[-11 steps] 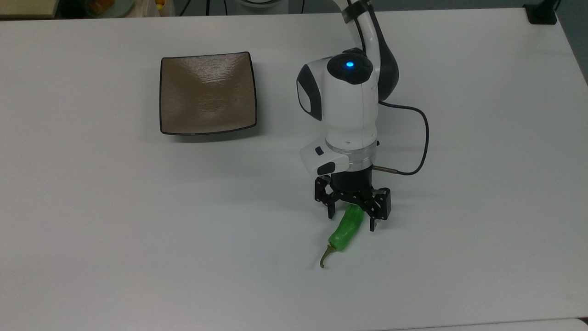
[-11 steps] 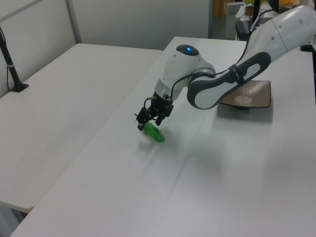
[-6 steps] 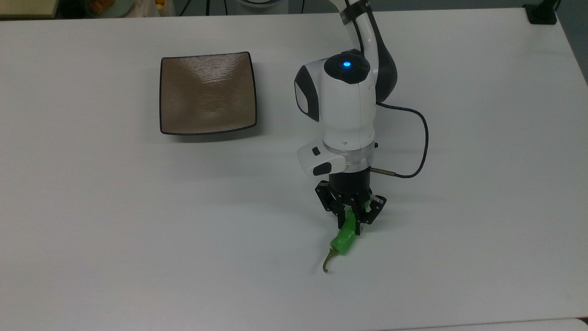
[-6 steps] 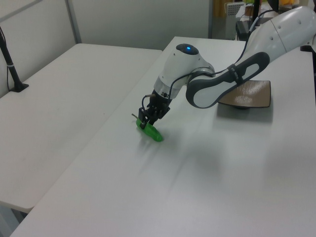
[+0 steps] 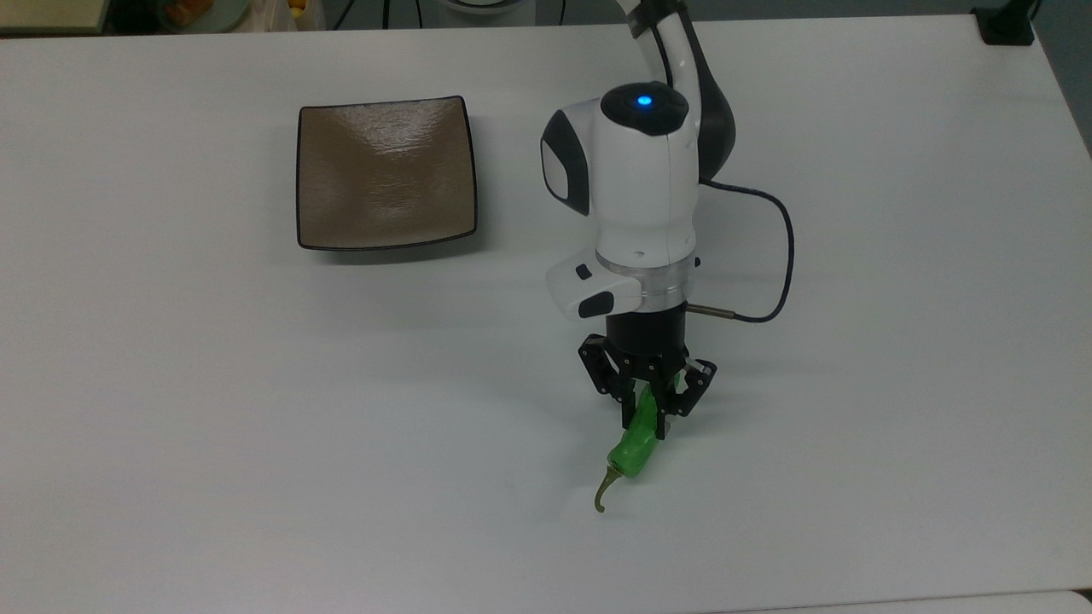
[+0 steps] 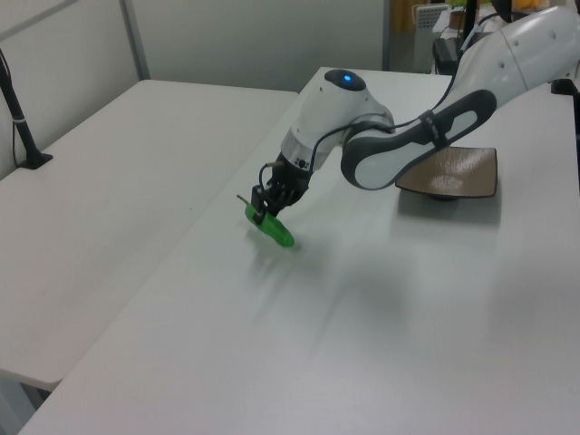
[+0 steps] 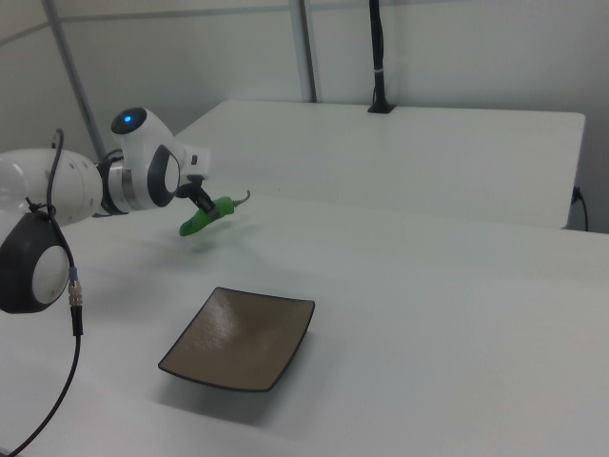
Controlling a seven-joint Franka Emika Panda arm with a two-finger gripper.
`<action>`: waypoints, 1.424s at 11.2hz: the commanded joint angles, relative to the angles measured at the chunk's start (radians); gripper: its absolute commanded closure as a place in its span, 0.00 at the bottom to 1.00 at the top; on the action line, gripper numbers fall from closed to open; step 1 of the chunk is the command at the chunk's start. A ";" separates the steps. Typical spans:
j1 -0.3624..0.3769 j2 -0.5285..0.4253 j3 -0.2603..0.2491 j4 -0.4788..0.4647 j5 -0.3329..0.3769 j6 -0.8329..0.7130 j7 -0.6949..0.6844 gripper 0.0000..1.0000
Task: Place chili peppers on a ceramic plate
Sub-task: 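Carry the held pepper over the brown plate and release it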
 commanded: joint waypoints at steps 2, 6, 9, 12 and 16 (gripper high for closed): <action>-0.033 -0.132 0.018 -0.087 0.014 -0.186 -0.162 1.00; -0.065 -0.253 0.022 -0.107 0.134 -0.429 -0.395 1.00; -0.114 -0.388 0.022 -0.212 0.160 -0.516 -0.524 1.00; -0.163 -0.535 0.020 -0.343 0.182 -0.571 -0.644 1.00; -0.238 -0.724 0.012 -0.564 0.185 -0.576 -0.822 1.00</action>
